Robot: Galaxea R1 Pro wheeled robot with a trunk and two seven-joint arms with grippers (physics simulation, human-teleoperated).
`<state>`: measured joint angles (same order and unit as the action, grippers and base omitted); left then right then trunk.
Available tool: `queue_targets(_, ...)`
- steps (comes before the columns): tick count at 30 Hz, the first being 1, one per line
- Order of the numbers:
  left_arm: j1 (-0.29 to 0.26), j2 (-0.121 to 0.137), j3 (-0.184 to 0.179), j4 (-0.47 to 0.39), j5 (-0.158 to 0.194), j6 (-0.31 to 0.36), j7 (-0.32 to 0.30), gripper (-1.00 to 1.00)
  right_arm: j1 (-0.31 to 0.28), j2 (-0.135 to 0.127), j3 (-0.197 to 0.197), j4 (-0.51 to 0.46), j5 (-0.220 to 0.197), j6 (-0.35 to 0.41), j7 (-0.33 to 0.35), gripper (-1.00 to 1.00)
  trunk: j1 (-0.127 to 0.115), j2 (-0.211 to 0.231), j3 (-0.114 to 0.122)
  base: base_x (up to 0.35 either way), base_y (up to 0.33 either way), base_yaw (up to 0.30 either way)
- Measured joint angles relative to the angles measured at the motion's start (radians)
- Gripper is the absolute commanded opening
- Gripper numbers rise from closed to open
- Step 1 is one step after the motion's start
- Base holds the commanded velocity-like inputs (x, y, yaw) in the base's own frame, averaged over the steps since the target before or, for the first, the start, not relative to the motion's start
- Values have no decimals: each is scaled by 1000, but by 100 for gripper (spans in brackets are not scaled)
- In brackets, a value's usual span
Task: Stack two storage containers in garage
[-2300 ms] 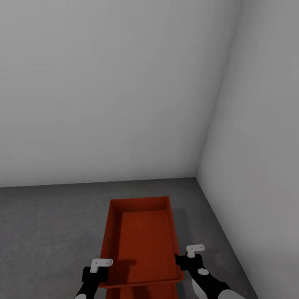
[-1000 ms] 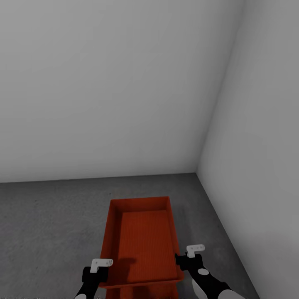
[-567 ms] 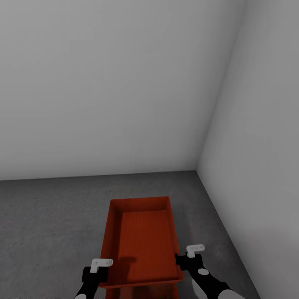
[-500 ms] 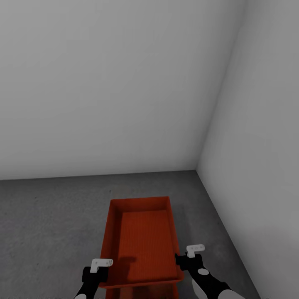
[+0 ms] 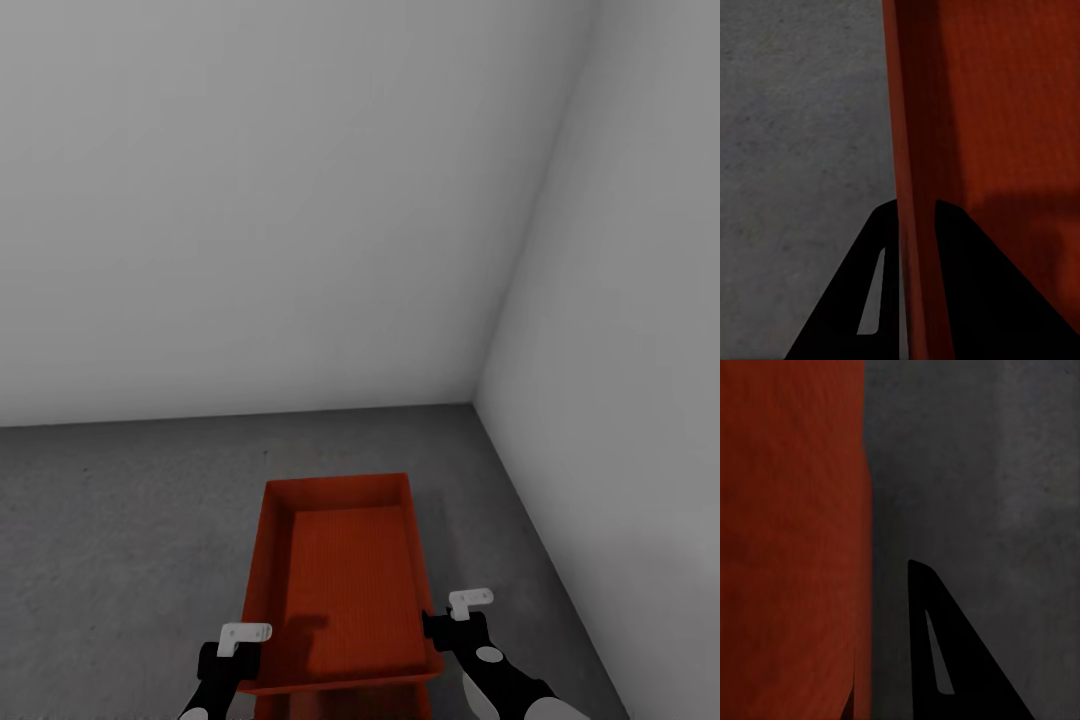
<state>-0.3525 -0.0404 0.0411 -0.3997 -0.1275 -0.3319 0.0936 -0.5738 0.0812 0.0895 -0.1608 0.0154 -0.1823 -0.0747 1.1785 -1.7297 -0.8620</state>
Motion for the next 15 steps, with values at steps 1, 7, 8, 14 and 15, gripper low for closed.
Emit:
queue_targets(1, 0, 0, 0, 0, 0, 0, 0, -100, 0, 0, 0, 0, 0, 0, 0, -100, 0, 0, -2, 0, 0, 0)
queue_targets(7, 0, 0, 0, 0, -1, 0, 0, -100, 0, 0, 0, 0, 0, 0, 0, -100, 0, 0, -8, 0, 0, 0)
queue_targets(8, 0, 0, 0, 0, -2, 0, 0, -100, 0, 0, 0, 0, 0, 0, 0, -100, 0, 0, -9, 0, 0, 0)
queue_targets(14, 0, 0, 0, 0, -1, 0, 0, -100, 0, 0, 0, 0, 0, 0, 0, -100, 0, 0, -11, 0, 0, 0)
queue_targets(15, 0, 0, 0, 0, -1, 0, 0, -100, 0, 0, 0, 0, 0, 0, 0, -100, 0, 0, -12, 0, 0, 0)
